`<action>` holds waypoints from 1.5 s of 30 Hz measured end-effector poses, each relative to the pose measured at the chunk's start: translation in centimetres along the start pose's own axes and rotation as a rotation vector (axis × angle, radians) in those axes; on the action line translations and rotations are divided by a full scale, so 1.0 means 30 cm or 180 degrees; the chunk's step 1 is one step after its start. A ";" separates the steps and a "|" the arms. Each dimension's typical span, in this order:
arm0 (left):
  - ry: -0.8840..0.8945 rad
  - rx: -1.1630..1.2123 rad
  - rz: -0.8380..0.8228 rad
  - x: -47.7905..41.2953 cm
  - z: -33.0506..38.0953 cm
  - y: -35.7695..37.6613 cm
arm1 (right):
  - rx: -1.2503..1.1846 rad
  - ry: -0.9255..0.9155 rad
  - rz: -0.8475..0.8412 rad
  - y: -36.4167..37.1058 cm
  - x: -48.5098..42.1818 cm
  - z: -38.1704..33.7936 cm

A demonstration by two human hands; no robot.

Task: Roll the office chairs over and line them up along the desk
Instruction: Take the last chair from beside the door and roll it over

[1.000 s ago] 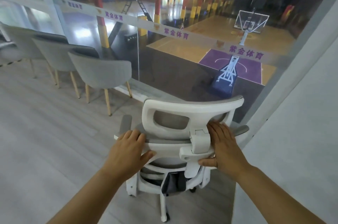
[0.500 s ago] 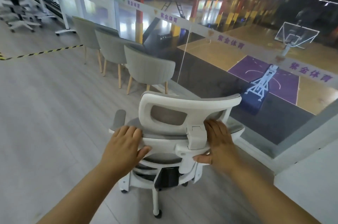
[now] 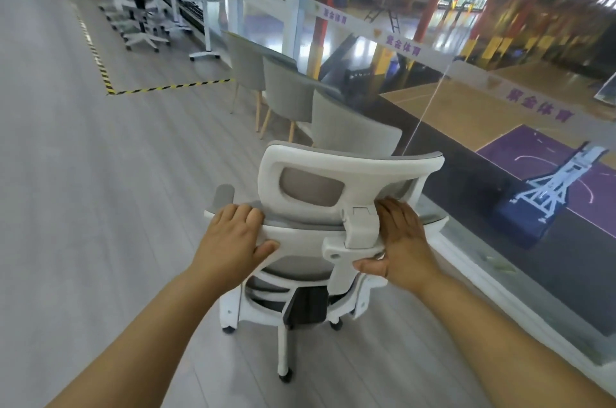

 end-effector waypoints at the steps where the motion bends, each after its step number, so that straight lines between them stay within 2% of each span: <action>1: -0.0040 0.0011 0.0037 -0.017 -0.044 -0.015 | -0.0028 -0.0048 0.0018 0.010 -0.055 -0.024; 15: -0.0758 -0.0212 0.0293 -0.415 -0.745 -0.209 | -0.0170 -0.0764 0.0231 0.262 -1.009 -0.377; 27: -0.1352 -0.0300 -0.0005 -0.911 -1.487 -0.469 | -0.0430 -0.1101 0.0346 0.457 -1.908 -0.782; 34: -0.1182 -0.0327 0.0198 -1.221 -1.971 -0.571 | -0.0514 -0.1066 0.0356 0.592 -2.432 -1.009; 41: -0.1089 -0.0267 -0.0002 -1.563 -2.470 -0.728 | -0.0519 -0.0975 0.0243 0.697 -2.955 -1.256; 45: -0.1078 -0.0381 0.0007 -1.791 -2.739 -0.781 | -0.0276 -0.0945 0.0119 0.768 -3.274 -1.351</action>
Point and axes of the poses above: each hand's wrist, its own x-axis away from the middle knuckle, its own y-axis out of the palm, z = x × y, the point moved 1 cm from there along -x, towards the middle knuckle, and after that the axes turned 13 degrees about x, right-handed, at the moved point
